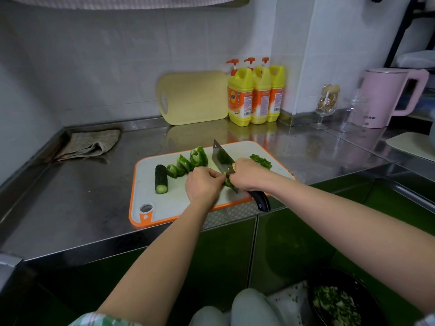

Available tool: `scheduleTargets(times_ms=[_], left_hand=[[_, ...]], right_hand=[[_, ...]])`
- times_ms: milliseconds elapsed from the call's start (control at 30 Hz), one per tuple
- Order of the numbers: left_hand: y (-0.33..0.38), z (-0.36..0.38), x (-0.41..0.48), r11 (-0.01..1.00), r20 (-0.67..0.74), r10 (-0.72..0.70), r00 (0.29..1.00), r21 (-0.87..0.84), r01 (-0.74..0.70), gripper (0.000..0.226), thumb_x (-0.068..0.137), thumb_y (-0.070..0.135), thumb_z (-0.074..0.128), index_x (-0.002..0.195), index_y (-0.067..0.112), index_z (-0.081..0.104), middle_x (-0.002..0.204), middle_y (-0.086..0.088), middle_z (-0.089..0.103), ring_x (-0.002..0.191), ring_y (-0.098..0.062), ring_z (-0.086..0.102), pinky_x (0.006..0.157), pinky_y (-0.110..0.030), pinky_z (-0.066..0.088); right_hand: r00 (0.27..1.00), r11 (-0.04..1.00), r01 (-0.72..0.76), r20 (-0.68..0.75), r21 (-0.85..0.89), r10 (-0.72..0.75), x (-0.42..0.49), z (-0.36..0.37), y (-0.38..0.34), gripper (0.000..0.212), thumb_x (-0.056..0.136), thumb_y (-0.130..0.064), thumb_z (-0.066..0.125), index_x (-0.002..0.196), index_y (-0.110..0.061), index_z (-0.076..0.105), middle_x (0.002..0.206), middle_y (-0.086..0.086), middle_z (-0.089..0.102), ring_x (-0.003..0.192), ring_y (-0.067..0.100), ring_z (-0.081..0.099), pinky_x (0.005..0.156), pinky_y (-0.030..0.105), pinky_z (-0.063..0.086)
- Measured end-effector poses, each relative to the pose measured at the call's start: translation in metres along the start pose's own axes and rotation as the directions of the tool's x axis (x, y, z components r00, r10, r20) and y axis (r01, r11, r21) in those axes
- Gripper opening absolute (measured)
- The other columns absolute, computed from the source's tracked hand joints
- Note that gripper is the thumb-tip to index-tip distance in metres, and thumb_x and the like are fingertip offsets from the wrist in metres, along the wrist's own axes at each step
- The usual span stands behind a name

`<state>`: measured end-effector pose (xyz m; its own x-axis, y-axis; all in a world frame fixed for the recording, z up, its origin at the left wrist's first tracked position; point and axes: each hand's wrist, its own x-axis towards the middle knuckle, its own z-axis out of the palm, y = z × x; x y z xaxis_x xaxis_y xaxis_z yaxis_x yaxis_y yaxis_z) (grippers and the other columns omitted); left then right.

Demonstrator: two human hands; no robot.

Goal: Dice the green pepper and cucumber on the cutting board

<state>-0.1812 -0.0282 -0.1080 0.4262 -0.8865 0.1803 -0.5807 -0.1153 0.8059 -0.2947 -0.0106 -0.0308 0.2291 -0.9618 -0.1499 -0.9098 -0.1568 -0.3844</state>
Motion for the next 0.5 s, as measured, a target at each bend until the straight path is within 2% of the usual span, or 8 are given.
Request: scheduleTargets(times_ms=[133, 300, 400, 500], left_hand=[[-0.002, -0.001, 0.000, 1.000, 0.006, 0.013, 1.000, -0.020, -0.013, 0.012, 0.076, 0.030, 0.076, 0.068, 0.021, 0.076, 0.072, 0.007, 0.072, 0.074, -0.014, 0.066, 0.068, -0.033, 0.056], [-0.002, -0.002, -0.001, 0.999, 0.005, 0.002, 1.000, -0.033, -0.002, 0.013, 0.077, 0.027, 0.075, 0.066, 0.020, 0.075, 0.073, 0.008, 0.072, 0.075, -0.013, 0.065, 0.068, -0.031, 0.055], [-0.001, -0.002, 0.000, 0.999, 0.011, -0.005, 1.000, -0.033, 0.005, 0.012, 0.078, 0.024, 0.074, 0.067, 0.019, 0.076, 0.073, 0.008, 0.073, 0.075, -0.013, 0.066, 0.068, -0.030, 0.055], [-0.002, -0.001, 0.000, 1.000, 0.006, -0.007, 1.000, -0.029, 0.007, 0.011, 0.076, 0.024, 0.074, 0.067, 0.019, 0.076, 0.073, 0.006, 0.073, 0.075, -0.016, 0.067, 0.069, -0.033, 0.056]], right_hand=[[0.999, 0.991, -0.030, -0.038, 0.132, 0.035, 0.011, 0.006, 0.005, 0.013, 0.092, -0.003, 0.044, 0.080, -0.001, 0.048, 0.062, 0.016, 0.056, 0.047, 0.026, 0.058, 0.044, 0.024, 0.045], [0.995, 0.950, 0.010, -0.095, 0.313, 0.021, 0.011, 0.006, 0.023, 0.024, 0.090, -0.004, 0.042, 0.066, -0.006, 0.045, 0.055, 0.014, 0.050, 0.047, 0.028, 0.054, 0.046, 0.024, 0.041], [0.994, 0.939, 0.038, -0.106, 0.341, -0.002, 0.004, 0.000, 0.025, 0.023, 0.091, -0.008, 0.042, 0.068, -0.007, 0.045, 0.054, 0.014, 0.052, 0.046, 0.027, 0.053, 0.046, 0.022, 0.040], [0.995, 0.954, 0.043, -0.096, 0.297, -0.015, -0.002, -0.001, 0.023, 0.020, 0.090, -0.008, 0.043, 0.071, -0.005, 0.048, 0.052, 0.014, 0.056, 0.038, 0.023, 0.053, 0.043, 0.021, 0.041]])
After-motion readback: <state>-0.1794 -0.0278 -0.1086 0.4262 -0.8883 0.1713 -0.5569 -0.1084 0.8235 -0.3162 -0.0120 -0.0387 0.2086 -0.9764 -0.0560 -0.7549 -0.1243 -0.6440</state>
